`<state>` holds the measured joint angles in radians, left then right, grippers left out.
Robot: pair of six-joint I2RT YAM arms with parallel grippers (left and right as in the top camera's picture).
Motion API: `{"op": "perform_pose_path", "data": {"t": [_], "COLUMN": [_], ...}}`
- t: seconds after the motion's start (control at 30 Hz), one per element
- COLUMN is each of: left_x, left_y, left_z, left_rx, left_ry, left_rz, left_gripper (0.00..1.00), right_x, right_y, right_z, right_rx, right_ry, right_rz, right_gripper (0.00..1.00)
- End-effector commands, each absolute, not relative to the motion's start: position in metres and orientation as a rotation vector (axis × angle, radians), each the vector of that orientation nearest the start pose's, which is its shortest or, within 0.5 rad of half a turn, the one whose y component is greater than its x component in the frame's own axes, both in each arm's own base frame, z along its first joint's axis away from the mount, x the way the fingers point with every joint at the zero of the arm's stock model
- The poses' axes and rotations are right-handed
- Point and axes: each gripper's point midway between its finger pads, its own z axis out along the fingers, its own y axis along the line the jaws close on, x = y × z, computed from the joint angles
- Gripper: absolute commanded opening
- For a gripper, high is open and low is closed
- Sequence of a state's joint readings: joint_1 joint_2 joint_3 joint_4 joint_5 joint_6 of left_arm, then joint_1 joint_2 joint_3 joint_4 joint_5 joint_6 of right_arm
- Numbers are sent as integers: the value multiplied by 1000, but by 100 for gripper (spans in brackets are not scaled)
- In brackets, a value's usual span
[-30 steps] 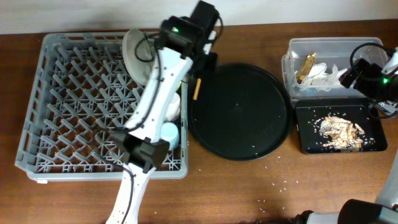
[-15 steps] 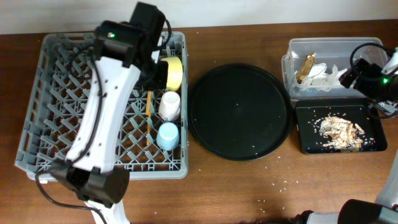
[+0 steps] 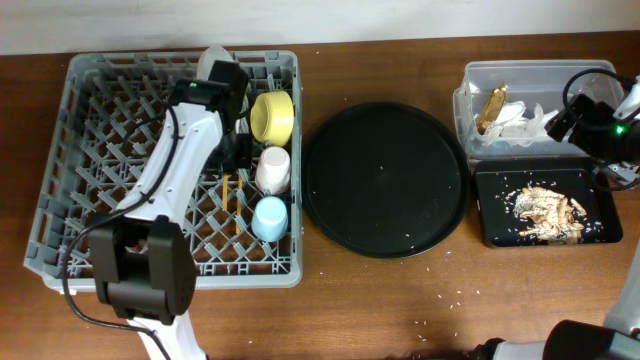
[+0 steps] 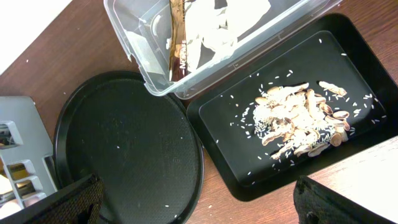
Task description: Sort waste into correct bins and load items into the dishwasher rack
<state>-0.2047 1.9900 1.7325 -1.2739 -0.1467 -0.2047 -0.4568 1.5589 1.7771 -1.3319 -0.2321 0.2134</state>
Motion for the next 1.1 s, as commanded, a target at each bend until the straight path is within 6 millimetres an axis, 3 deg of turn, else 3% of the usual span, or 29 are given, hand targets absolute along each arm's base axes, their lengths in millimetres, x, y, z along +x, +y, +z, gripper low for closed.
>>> {"op": "perform_pose_path", "data": {"t": [0.0, 0.07, 0.2, 0.4, 0.5, 0.6, 0.73, 0.77, 0.83, 1.07], "left_x": [385, 386, 386, 383, 387, 396, 409, 412, 414, 414], "left_y": [-53, -54, -54, -60, -65, -69, -93, -98, -98, -98], "left_z": [102, 102, 102, 110, 139, 183, 241, 253, 258, 257], "left_rx": [29, 29, 29, 30, 28, 23, 40, 47, 48, 47], "left_ry": [3069, 3065, 3066, 3081, 3057, 2980, 2829, 2795, 2778, 2782], "left_rz": [228, 224, 221, 164, 116, 75, -145, -187, -191, -190], "left_gripper": [2, 18, 33, 38, 37, 37, 42, 48, 99, 99], "right_x": [330, 330, 330, 330, 330, 330, 330, 330, 330, 330], "right_y": [-120, -120, -120, -120, -120, -120, -120, -120, -120, -121], "right_z": [270, 270, 270, 270, 270, 270, 270, 270, 270, 270], "right_rx": [818, 818, 818, 818, 818, 818, 818, 818, 818, 818], "right_ry": [2534, 2534, 2534, 2534, 2534, 2534, 2534, 2534, 2534, 2534], "right_rz": [224, 224, 224, 224, 224, 224, 224, 224, 224, 224], "right_gripper": [98, 98, 98, 99, 98, 98, 99, 98, 99, 99]}}
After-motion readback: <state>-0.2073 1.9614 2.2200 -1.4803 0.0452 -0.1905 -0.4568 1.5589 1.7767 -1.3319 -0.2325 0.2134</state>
